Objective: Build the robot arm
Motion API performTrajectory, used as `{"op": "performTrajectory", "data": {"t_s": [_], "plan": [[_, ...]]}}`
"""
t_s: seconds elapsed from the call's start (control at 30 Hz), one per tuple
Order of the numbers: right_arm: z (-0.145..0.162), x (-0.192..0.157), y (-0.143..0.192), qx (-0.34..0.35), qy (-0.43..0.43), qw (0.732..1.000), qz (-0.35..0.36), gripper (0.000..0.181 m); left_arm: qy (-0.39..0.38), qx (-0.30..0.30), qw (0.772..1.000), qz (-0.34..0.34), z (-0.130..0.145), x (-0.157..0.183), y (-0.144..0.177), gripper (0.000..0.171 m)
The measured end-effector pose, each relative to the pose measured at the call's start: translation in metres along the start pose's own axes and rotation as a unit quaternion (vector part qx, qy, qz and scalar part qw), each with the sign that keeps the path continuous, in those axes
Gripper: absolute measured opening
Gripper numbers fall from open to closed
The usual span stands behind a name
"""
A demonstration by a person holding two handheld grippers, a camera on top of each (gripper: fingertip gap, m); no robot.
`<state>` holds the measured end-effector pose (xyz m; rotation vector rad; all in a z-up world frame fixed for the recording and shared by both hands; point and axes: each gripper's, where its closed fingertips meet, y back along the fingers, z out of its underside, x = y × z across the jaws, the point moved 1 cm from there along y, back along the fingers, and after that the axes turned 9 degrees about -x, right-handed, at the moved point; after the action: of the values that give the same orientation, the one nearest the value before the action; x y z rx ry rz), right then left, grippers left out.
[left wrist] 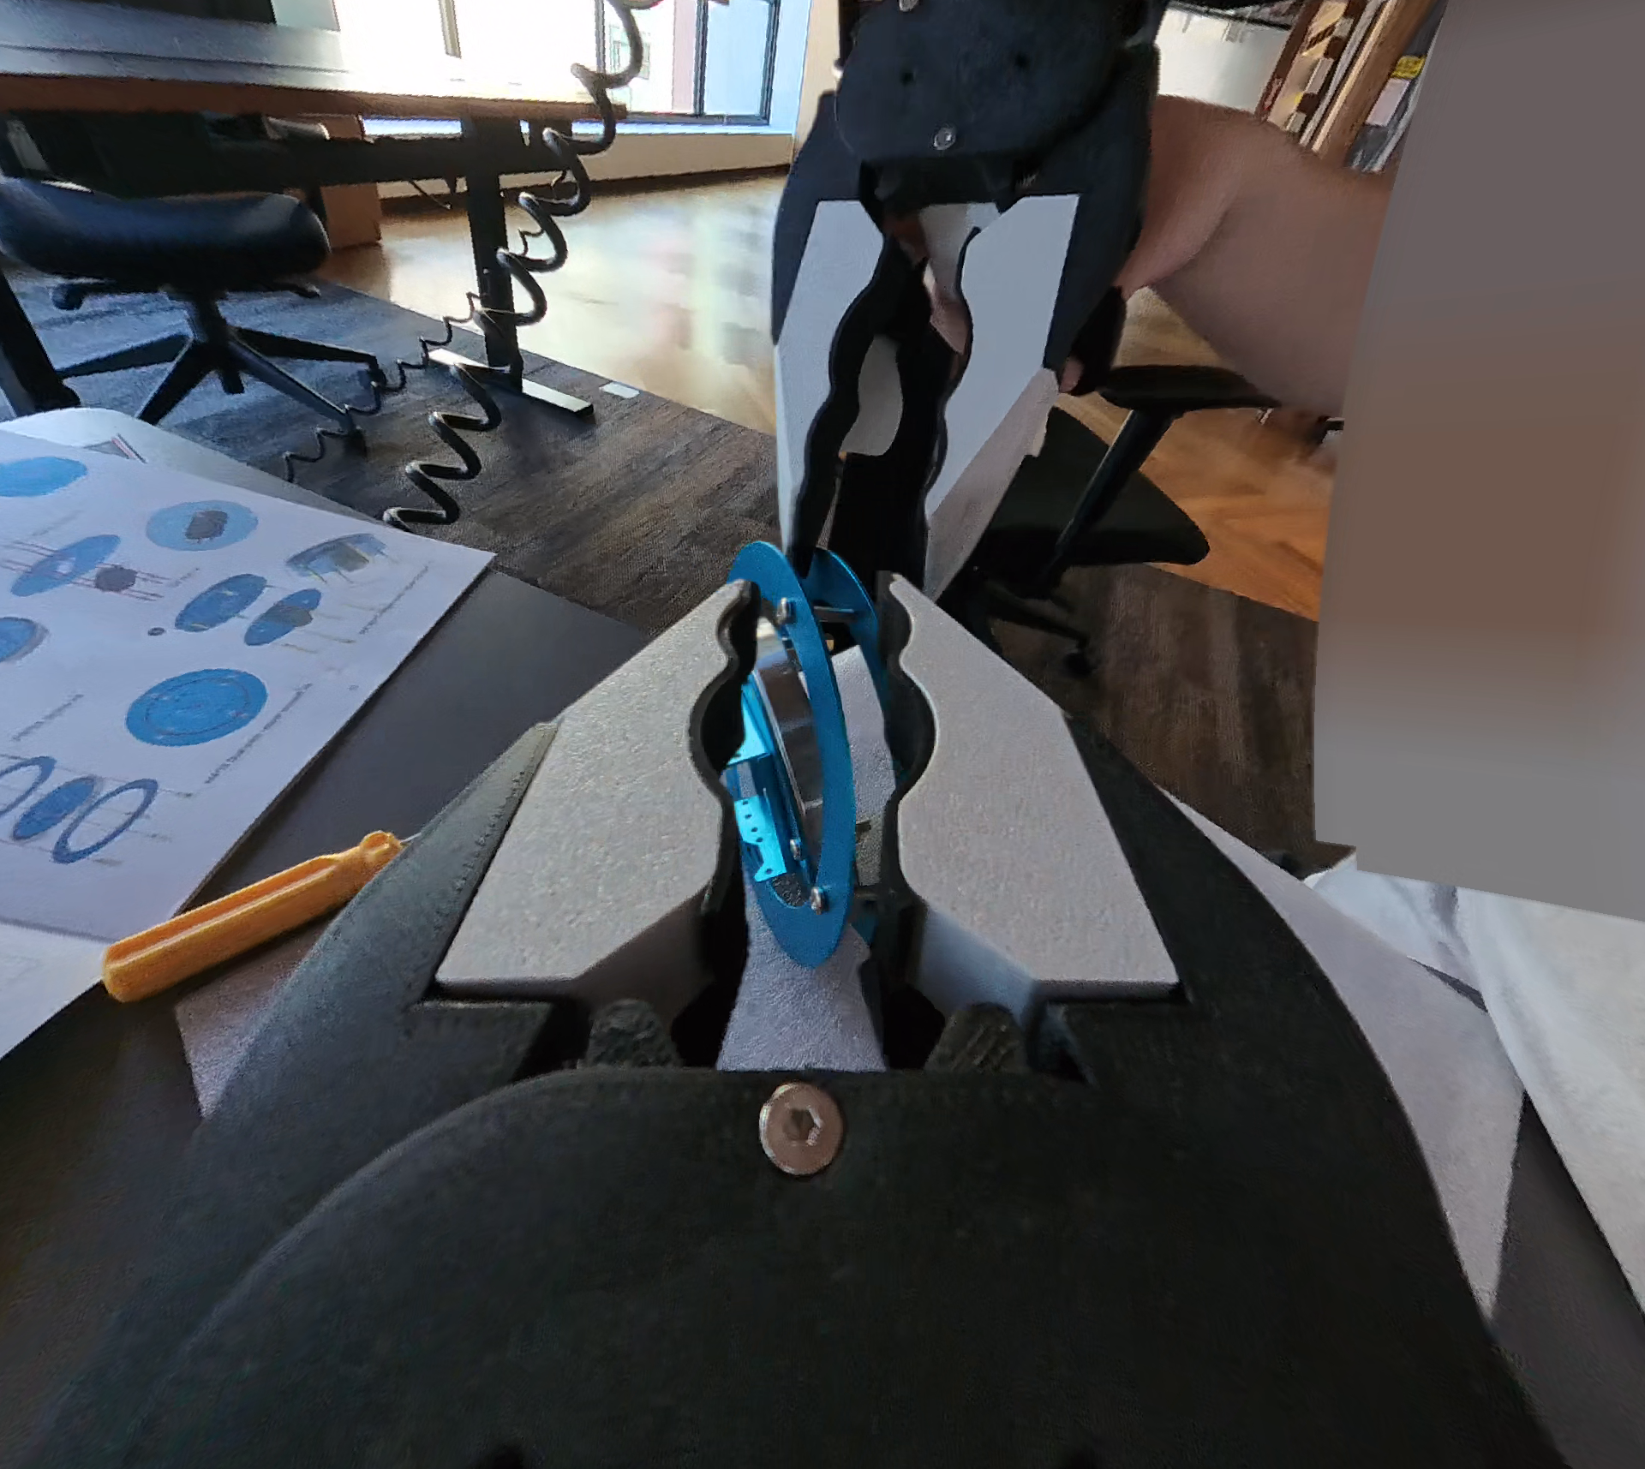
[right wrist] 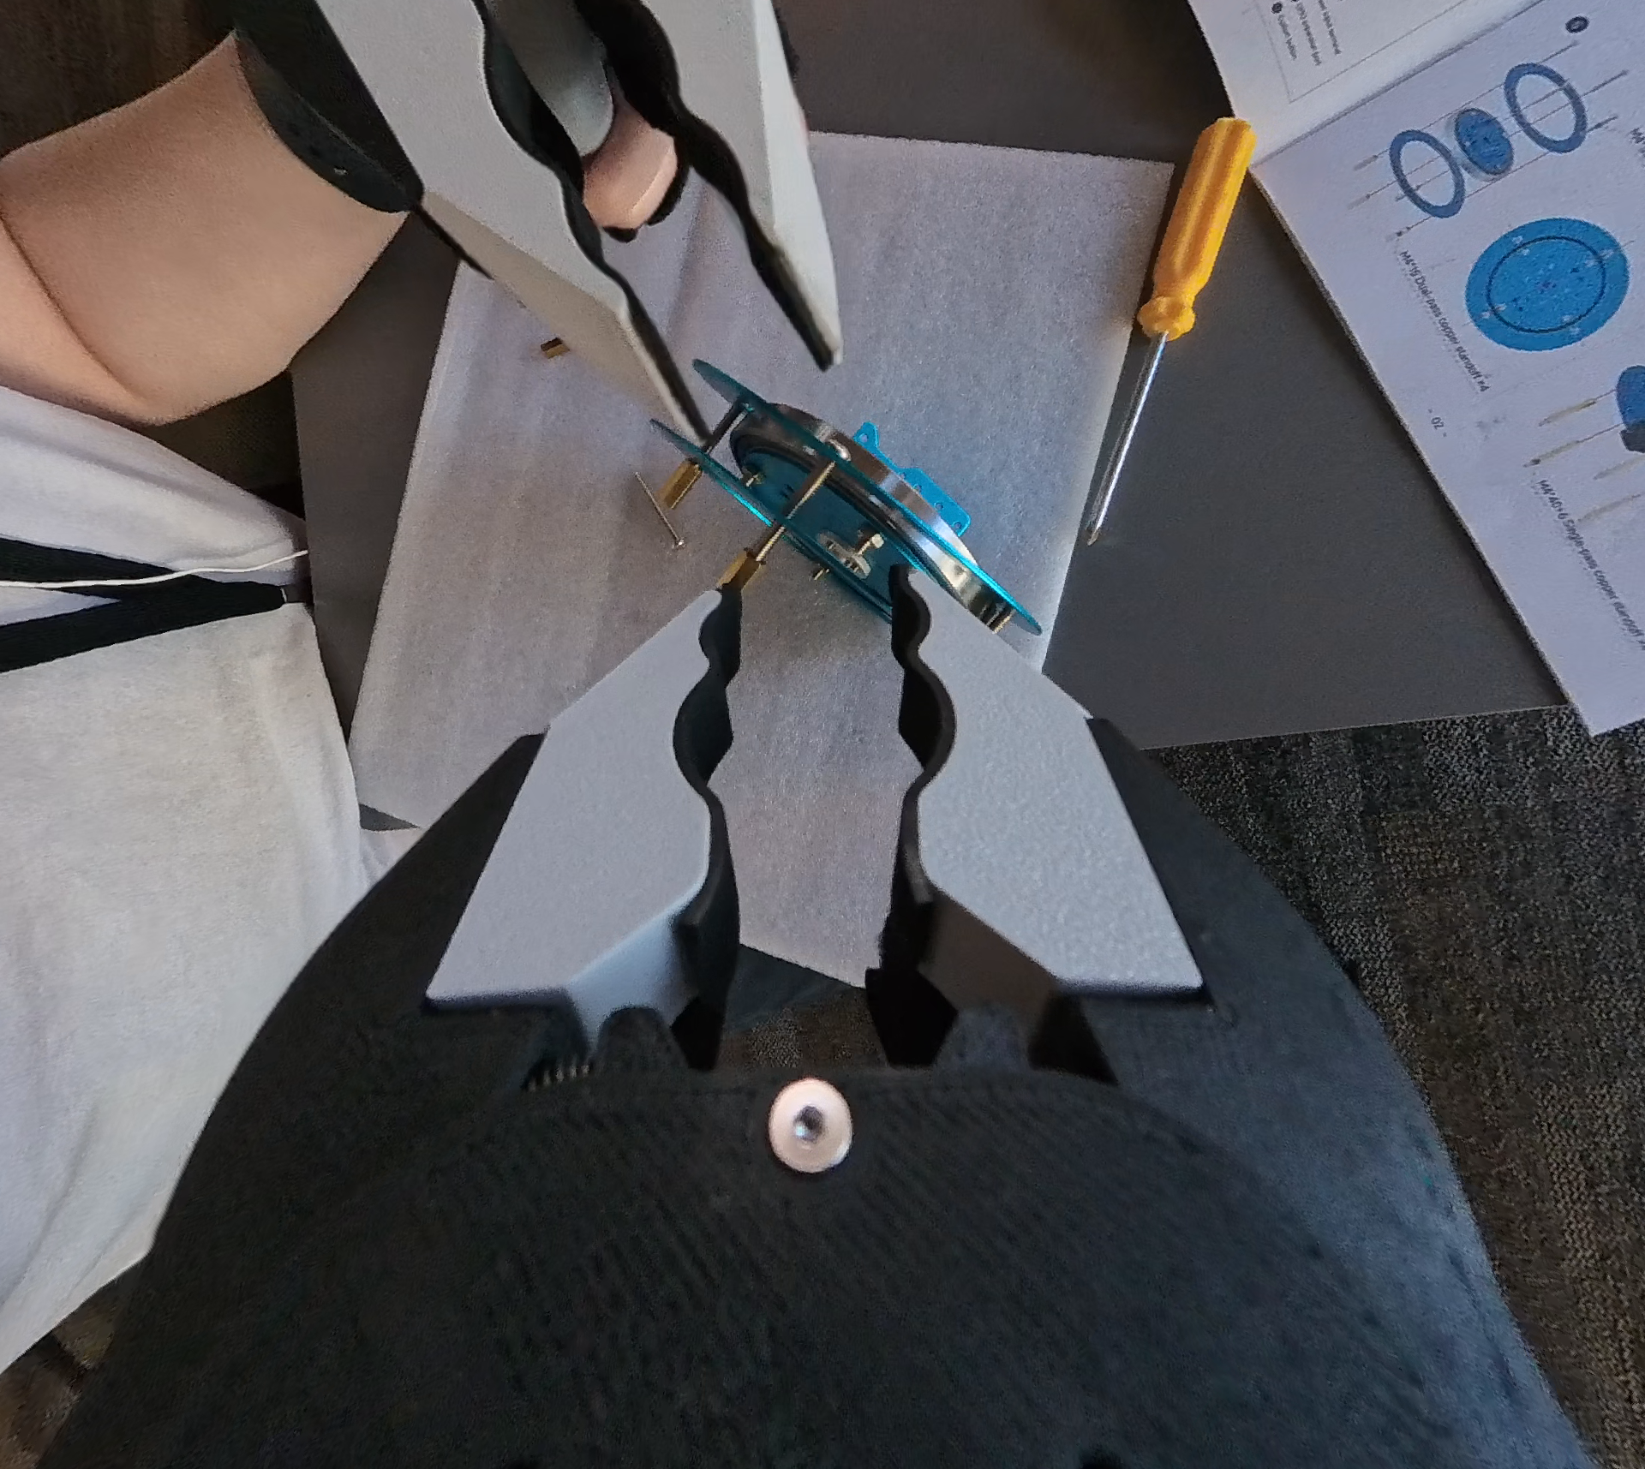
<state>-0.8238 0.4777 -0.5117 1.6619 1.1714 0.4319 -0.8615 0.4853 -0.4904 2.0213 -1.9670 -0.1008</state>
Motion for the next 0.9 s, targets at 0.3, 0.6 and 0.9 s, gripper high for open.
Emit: {"op": "performTrajectory", "data": {"t_s": [0.3,0.6,0.9], "plan": [[0.003,-0.001,0.001,0.000,0.011,1.000,0.007,0.033,-0.042,-0.047,0.998,-0.005,0.017,0.009,-0.019,0.034],[0.003,-0.001,0.001,-0.003,0.012,1.000,0.005,0.032,-0.076,-0.038,0.996,-0.027,0.017,0.009,-0.020,0.026],[0.001,-0.004,0.000,0.005,-0.004,1.000,-0.015,0.043,-0.070,-0.027,0.997,-0.027,0.016,0.007,-0.019,0.022]]}}
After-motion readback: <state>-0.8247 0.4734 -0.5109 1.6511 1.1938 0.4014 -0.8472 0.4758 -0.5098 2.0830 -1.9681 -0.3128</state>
